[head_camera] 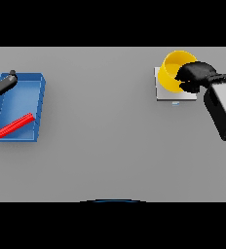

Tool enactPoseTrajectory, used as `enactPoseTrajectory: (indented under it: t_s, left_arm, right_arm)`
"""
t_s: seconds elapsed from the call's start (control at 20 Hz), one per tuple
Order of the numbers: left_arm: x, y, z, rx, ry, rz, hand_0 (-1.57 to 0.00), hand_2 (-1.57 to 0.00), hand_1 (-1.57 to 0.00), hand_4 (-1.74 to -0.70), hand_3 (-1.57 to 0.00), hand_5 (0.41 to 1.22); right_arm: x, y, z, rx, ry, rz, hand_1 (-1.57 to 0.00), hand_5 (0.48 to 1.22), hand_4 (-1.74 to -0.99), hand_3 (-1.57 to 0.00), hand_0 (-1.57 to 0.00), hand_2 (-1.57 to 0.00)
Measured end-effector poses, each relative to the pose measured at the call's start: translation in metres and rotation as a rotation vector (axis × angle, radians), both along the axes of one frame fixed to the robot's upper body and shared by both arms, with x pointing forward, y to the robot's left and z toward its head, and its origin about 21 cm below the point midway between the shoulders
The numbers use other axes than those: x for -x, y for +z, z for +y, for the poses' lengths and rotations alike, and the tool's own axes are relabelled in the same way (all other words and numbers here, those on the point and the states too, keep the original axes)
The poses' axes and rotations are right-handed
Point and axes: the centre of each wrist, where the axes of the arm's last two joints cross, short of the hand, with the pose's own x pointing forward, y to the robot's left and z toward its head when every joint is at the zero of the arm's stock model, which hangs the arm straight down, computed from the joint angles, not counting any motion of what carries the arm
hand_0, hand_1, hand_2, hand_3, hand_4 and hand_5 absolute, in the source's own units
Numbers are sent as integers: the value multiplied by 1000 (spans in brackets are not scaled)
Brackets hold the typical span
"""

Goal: Pick up the red beaker and tilt it to pour out 1 green nut into yellow bowl. Pick up the yellow bowl and place it on the metallic measuring scale.

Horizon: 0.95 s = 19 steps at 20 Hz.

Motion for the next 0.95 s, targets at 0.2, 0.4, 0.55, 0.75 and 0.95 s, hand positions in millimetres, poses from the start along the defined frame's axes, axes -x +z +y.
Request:
enactPoseTrajectory:
  t_s: [0.2,0.4,0.55,0.75,0.95]
  left_arm:
    - [-1,1,-1,0,-12,2,1,1,1,-812,1,745]
    - [-4,-7,-2,4,4,16,1,1,1,-809,1,742]
    - [-9,-4,-3,-10,3,19,1,1,1,-809,1,739]
    - [-11,-8,-2,-2,-2,10,1,1,1,-809,1,736]
    - [-8,-4,-2,7,3,7,1,1,1,-821,1,734]
  right_arm:
    - [-4,-3,2,-13,-19,40,-1350,1134,-1596,-907,-1525,-1348]
    - [-7,2,-4,-28,-27,58,-554,887,-1444,-670,-624,-694]
    - [-9,1,-4,-22,-36,70,-283,799,-1397,-572,-319,-449]
    - [-9,-1,-5,-9,8,91,-115,746,-1346,-442,-130,-244]
    - [-11,-5,1,12,12,107,-47,733,-1308,-348,-53,-115]
